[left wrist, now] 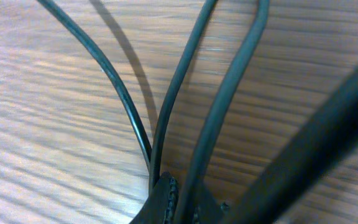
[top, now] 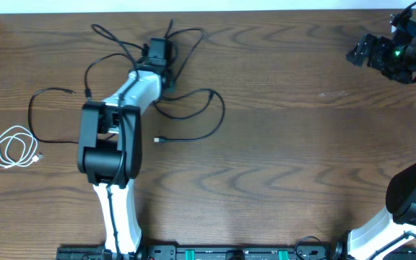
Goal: Untangle cables
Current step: 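Drag the black cable to the upper left with the left gripper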
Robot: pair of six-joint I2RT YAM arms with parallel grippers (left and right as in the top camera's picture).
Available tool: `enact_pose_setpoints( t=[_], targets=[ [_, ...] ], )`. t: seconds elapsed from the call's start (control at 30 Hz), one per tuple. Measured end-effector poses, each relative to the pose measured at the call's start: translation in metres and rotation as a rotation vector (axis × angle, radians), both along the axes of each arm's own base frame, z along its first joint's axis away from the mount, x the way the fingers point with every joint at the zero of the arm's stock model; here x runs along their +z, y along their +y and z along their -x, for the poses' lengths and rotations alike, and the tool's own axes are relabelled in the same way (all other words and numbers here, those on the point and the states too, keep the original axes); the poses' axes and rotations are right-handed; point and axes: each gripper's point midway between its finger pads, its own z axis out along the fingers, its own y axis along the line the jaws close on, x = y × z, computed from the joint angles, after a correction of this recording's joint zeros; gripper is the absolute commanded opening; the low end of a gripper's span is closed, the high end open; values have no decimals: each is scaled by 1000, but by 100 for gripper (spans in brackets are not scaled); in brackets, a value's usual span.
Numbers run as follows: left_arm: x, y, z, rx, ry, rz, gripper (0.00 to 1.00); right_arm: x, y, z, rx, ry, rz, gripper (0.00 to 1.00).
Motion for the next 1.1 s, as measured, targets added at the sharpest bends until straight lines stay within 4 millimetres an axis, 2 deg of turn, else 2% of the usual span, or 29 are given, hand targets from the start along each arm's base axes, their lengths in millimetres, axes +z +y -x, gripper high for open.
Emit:
enact_pose_setpoints(
  t=[0.23,0.37,0.5,0.53,0.6,0.67,0.7,0.73,0.8,0.87,1.0,1.1],
  targets=[
    [0,76,9,150,22,-10,7,0,1,0,3,0,0,99],
    [0,144,23,291,24,-11,8,0,3,0,6,0,0,99],
    [0,195,40,399,24,-10,8,0,3,0,7,0,0,99],
    [0,217,50,447,25,-10,8,0,5,-1,11,0,0,99],
    [0,242,62,504,26,-11,8,1,9,-2,20,-5,1,99],
    [0,258,71,539,25,-7,49,1,13,-4,31,-11,3,99],
    [1,261,73,547,26,-12,70,2,14,-5,34,-14,3,99],
    [3,265,74,554,20,-12,75,2,15,-5,36,-17,4,99],
    [8,272,76,574,3,-8,92,2,17,-6,40,-18,4,99],
    [11,272,73,570,-23,7,93,2,18,-6,42,-18,4,99],
    [17,260,72,543,-37,43,93,2,18,-6,42,-18,4,99],
    [56,252,63,505,-124,83,93,2,18,-6,42,-18,5,99]
  ],
)
